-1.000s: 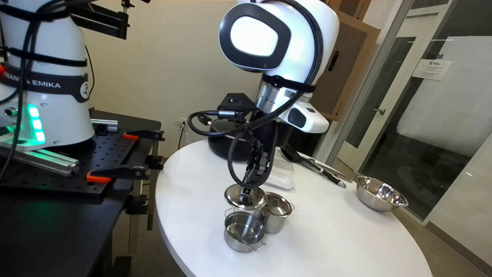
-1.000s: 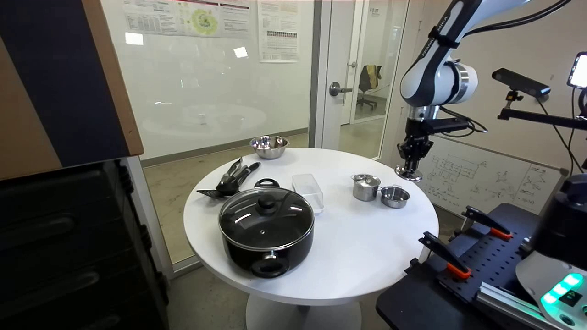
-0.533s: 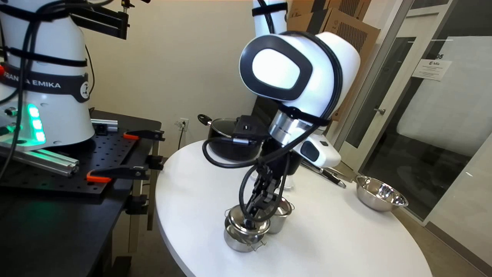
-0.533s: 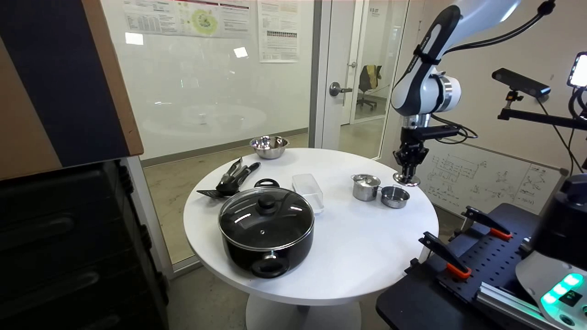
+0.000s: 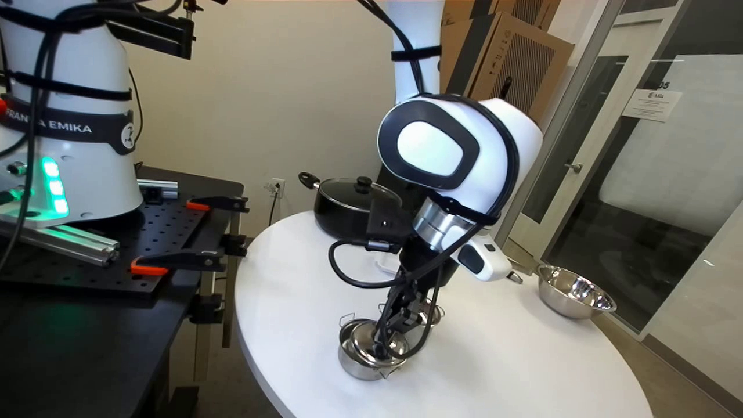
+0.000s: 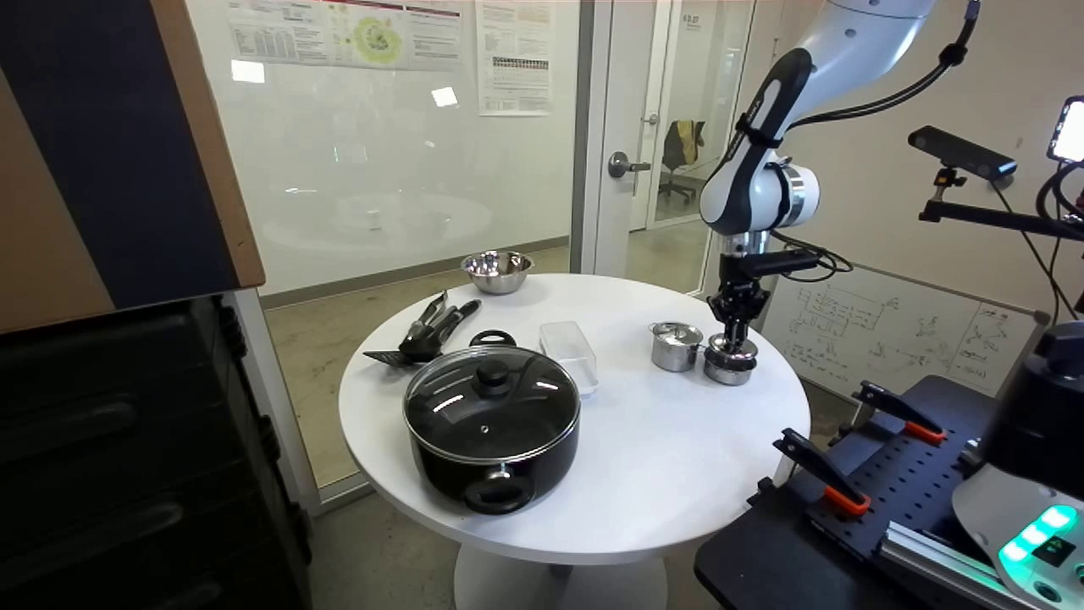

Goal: Take the lid and cover the smaller pot

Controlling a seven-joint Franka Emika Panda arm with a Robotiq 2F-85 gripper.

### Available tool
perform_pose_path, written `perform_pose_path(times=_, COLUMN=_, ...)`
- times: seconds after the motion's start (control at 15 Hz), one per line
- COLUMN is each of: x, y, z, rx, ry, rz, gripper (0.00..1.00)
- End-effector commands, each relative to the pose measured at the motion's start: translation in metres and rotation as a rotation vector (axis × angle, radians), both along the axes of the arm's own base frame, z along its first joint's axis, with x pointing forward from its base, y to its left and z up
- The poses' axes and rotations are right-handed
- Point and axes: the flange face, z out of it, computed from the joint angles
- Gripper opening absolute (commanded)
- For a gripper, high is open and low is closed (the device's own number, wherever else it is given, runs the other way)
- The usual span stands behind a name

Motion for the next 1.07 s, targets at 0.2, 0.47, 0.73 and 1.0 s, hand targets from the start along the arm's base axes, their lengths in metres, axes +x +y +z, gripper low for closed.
perform_pose_path(times=0.2, x=0.018, y=0.021, z=-0.017, rx=0.017, ry=0.035, rz=-0.003, gripper=0.06)
perform_pose_path(times=0.47, x=0.013, y=0.02, z=-0.021, rx=0.019, ry=0.039, rz=-0.005, gripper=0.06)
perform_pose_path(times=0.73, x=0.006, y=0.018, z=-0.015, rx=0.029, ry=0.026, rz=0.0, gripper=0.06)
perform_pose_path(times=1.0, x=-0.011, y=0.017, z=-0.006, rx=0.047, ry=0.009, rz=0.014, gripper=0.06)
